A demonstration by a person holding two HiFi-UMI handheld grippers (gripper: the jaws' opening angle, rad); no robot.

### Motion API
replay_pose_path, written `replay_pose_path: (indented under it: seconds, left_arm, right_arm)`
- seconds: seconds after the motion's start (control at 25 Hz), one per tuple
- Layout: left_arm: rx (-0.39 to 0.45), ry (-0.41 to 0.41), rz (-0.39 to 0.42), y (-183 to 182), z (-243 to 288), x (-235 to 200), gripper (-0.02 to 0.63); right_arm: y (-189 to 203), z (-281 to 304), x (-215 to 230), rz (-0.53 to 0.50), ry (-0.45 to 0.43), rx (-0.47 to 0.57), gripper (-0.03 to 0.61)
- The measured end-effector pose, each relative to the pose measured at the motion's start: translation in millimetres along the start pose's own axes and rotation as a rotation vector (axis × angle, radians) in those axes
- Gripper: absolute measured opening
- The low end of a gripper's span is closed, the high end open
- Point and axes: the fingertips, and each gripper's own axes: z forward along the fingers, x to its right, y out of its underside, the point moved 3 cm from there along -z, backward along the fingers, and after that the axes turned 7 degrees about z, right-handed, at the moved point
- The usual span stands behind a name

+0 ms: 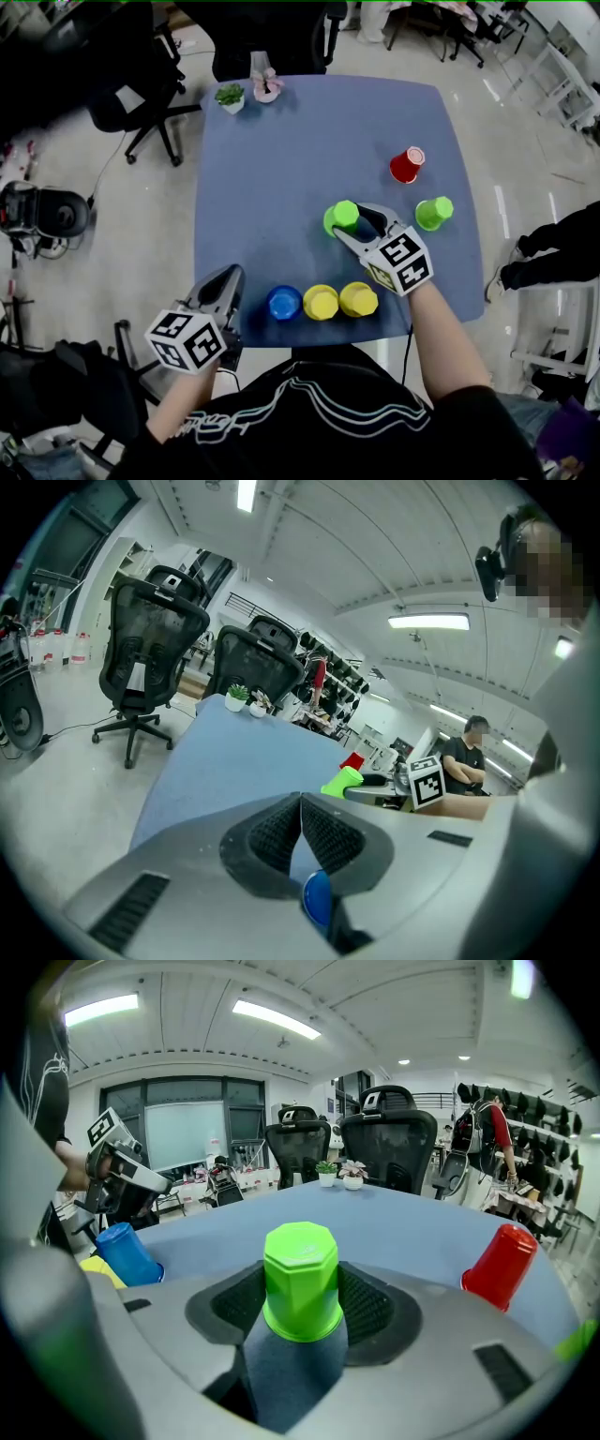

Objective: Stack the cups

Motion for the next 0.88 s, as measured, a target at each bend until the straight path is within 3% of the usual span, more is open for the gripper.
replay_pose_path:
  seconds: [0.88]
  left_arm:
    - [0.024, -0.004, -0.005, 0, -14, 1, 0.025]
  right_arm:
    - [-25, -21, -2, 0.027, 0.030, 0.046, 0.252]
